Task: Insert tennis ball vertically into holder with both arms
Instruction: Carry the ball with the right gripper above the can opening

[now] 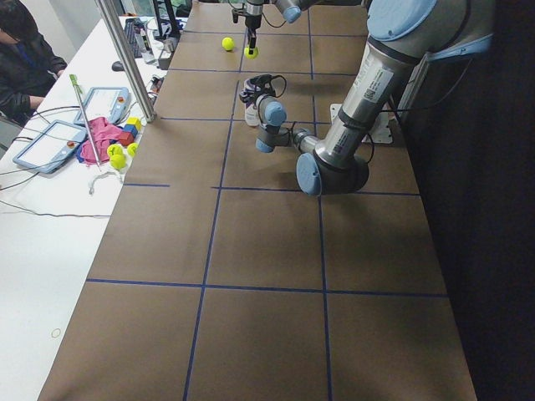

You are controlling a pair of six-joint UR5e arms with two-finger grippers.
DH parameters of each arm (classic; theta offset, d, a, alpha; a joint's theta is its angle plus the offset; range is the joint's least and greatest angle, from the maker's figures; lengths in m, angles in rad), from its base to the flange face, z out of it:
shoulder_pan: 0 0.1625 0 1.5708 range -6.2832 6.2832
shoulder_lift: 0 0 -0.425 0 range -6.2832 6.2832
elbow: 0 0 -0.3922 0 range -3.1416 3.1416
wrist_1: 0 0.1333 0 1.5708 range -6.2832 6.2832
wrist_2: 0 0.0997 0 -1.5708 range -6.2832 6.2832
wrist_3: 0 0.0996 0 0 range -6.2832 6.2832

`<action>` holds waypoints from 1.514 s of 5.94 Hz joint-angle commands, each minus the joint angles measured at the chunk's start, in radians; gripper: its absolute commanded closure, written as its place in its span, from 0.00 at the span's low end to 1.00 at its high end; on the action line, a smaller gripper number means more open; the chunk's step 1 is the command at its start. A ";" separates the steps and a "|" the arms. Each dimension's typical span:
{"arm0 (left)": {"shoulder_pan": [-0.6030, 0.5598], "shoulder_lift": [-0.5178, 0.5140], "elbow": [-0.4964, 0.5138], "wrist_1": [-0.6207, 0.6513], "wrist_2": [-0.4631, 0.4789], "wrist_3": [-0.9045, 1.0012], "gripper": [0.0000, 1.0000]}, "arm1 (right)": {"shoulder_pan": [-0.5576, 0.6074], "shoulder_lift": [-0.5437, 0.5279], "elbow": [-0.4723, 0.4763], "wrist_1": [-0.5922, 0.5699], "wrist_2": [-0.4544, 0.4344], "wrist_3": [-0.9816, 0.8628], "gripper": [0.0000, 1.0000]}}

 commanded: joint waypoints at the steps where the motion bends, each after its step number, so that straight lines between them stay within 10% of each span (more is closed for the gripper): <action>1: 0.000 0.000 0.000 0.000 0.000 0.000 0.12 | -0.049 0.115 0.060 -0.118 -0.003 0.154 1.00; 5: 0.000 0.000 0.000 0.000 0.000 0.000 0.12 | -0.146 0.399 0.054 -0.342 -0.060 0.354 1.00; 9: 0.001 0.000 0.000 0.000 0.000 0.000 0.12 | -0.198 0.637 -0.185 -0.390 -0.141 0.412 1.00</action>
